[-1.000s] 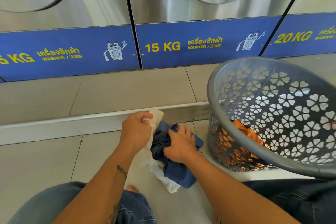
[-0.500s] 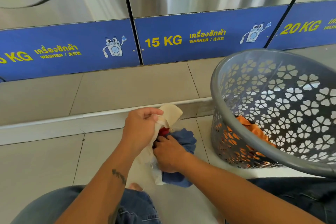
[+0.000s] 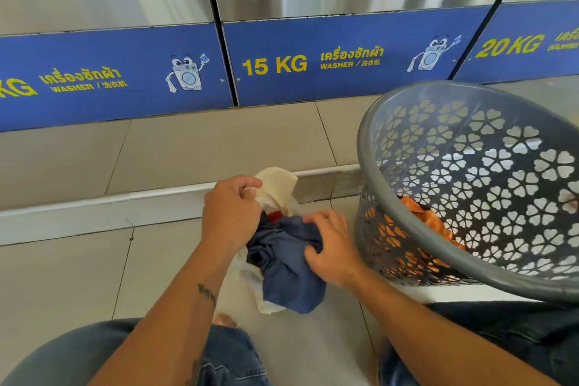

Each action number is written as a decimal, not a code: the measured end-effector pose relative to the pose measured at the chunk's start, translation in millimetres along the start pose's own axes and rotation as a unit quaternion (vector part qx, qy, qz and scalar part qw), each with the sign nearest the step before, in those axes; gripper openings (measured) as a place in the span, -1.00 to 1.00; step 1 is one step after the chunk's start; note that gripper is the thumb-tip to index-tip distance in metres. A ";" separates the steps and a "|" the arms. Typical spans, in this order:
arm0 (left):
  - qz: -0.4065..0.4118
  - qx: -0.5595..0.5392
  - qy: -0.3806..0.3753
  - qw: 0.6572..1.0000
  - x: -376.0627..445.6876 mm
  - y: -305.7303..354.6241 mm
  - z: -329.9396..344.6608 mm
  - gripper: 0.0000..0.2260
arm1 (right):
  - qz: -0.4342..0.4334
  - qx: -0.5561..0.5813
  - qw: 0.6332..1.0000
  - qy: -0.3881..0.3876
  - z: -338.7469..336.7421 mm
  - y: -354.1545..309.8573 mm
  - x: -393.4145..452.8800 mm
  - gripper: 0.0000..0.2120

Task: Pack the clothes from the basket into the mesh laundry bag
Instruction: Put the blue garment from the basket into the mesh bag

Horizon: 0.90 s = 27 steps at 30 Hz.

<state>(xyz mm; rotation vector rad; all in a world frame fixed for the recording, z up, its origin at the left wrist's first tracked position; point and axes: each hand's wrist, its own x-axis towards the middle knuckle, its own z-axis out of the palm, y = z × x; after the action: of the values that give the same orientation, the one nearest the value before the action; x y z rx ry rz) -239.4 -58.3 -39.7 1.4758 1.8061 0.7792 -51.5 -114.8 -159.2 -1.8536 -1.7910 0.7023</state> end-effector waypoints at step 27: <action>-0.089 -0.040 -0.047 0.994 3.5 6.9 -21.6 -0.73 | -0.177 -0.141 0.965 -0.130 70.2 -74.5 32.9 -0.34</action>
<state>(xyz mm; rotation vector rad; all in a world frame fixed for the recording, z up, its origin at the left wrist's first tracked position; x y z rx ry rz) -253.1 -54.4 -21.8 1.2580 1.7866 0.6747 -153.1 -80.2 -165.7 -1.5920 -2.4237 0.5991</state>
